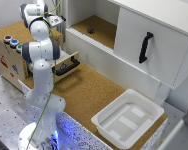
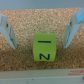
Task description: Go towards the yellow block and grasp it
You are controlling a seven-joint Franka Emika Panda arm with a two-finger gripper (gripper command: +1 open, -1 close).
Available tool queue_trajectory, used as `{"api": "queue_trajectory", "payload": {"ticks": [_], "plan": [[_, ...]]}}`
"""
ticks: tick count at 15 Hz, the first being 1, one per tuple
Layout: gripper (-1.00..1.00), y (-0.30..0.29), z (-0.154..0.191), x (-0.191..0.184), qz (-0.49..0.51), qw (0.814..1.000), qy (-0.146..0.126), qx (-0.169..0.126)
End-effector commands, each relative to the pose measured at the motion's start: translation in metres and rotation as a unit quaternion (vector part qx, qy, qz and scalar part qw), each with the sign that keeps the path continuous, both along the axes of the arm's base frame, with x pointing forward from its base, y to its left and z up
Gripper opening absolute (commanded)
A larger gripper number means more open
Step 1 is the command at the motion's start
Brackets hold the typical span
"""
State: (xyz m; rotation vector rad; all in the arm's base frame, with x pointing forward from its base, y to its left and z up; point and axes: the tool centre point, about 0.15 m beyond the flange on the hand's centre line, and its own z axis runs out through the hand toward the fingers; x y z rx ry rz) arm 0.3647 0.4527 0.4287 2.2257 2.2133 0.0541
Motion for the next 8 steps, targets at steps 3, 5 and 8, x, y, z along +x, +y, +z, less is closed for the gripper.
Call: {"api": "queue_trajectory", "payload": {"ticks": [3,5,8], "plan": [[-1.00,0.008,0.007,0.014,-0.016,0.998,0.013,-0.061],[-1.00,0.009,0.000,0.012,-0.018,0.997,0.015,-0.077],[-1.00,0.006,0.002,0.011,-0.020,0.998,0.019,-0.061]]}}
